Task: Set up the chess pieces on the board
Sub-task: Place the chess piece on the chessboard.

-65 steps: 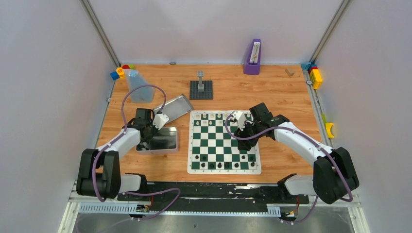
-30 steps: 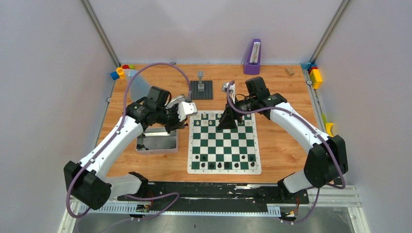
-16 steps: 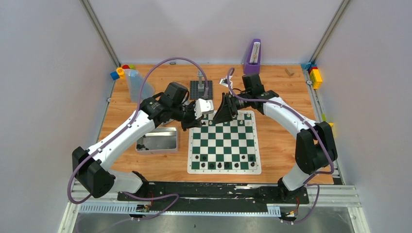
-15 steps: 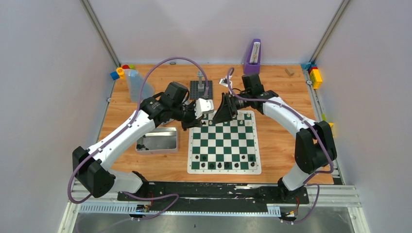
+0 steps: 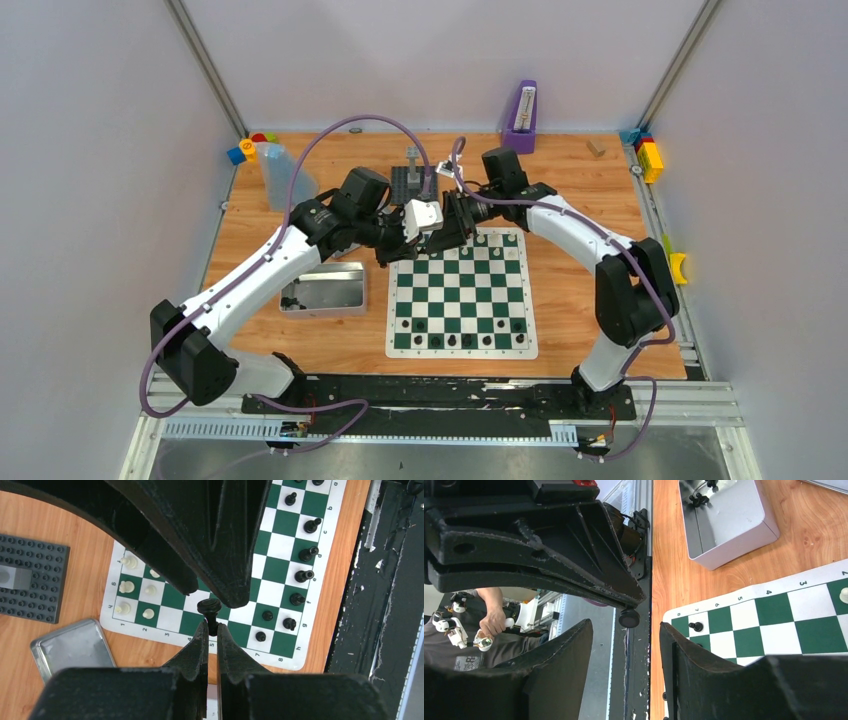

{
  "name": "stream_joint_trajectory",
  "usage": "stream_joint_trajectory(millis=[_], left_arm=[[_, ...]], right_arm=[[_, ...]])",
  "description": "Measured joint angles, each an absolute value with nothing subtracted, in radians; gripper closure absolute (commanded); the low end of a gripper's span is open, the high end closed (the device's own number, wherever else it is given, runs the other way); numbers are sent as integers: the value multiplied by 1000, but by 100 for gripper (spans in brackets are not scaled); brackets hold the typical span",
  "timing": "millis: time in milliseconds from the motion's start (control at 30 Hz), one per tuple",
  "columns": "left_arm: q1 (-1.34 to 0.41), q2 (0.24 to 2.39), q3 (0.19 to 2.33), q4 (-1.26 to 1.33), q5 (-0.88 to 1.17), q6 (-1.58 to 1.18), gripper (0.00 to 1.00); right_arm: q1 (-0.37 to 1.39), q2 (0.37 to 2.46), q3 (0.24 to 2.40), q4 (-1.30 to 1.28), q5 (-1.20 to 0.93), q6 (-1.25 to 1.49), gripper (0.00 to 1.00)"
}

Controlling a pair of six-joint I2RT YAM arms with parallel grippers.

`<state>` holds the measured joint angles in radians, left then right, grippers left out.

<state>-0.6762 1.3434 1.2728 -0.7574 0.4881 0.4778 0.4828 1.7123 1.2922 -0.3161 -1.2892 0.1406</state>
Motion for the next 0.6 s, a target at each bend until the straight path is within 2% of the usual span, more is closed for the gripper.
stream_joint_trajectory(millis=[400,600], left_arm=[[-682,1343,1273,-757,488,476,100],[-682,1343,1273,-757,485,476,100]], right_arm=[[505,1753,1316,-313,-1280,160,63],[520,1753,1333,-312,-1280,165,76]])
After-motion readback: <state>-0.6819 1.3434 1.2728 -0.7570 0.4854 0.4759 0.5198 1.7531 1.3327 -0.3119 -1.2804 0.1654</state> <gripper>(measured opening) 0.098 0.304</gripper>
